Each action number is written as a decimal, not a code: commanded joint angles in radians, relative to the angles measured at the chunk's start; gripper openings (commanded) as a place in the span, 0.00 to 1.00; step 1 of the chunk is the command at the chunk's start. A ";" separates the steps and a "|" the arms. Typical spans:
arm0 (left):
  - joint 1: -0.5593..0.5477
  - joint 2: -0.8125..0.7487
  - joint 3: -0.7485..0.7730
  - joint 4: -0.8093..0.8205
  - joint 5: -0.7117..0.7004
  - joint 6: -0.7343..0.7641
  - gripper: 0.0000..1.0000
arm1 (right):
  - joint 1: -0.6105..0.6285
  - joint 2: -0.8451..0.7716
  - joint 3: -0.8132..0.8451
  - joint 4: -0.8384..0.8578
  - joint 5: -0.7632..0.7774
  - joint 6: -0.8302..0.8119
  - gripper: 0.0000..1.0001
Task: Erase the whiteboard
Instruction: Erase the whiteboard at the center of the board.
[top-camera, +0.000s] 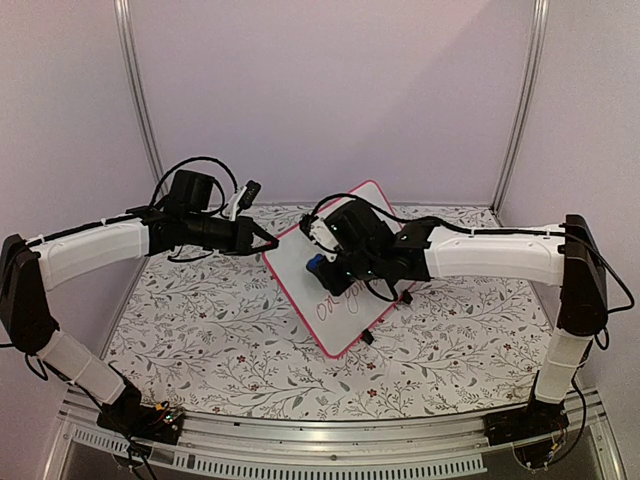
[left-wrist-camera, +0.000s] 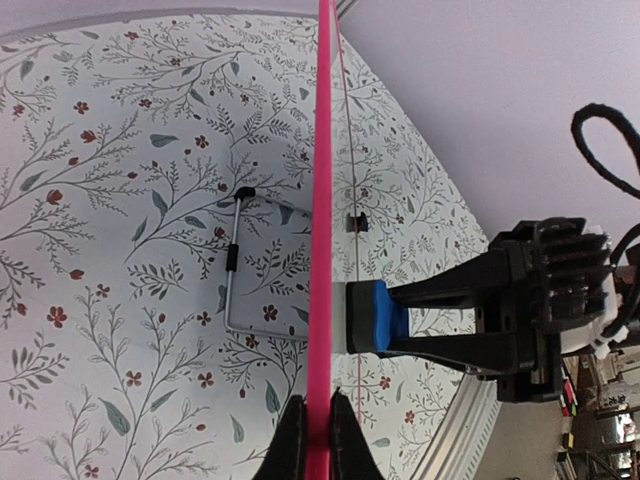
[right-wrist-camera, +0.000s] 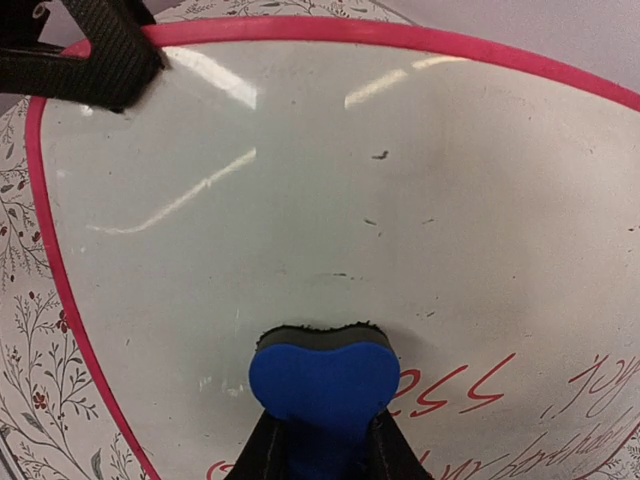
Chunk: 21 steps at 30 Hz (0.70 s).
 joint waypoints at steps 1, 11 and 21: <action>-0.009 -0.018 -0.008 0.020 0.024 0.035 0.00 | -0.006 0.004 -0.057 0.024 -0.005 0.011 0.00; -0.006 -0.017 -0.006 0.021 0.030 0.033 0.00 | -0.009 -0.112 -0.256 0.036 0.015 0.078 0.00; -0.006 -0.016 -0.008 0.022 0.032 0.034 0.00 | -0.040 -0.097 -0.203 0.067 0.008 0.062 0.00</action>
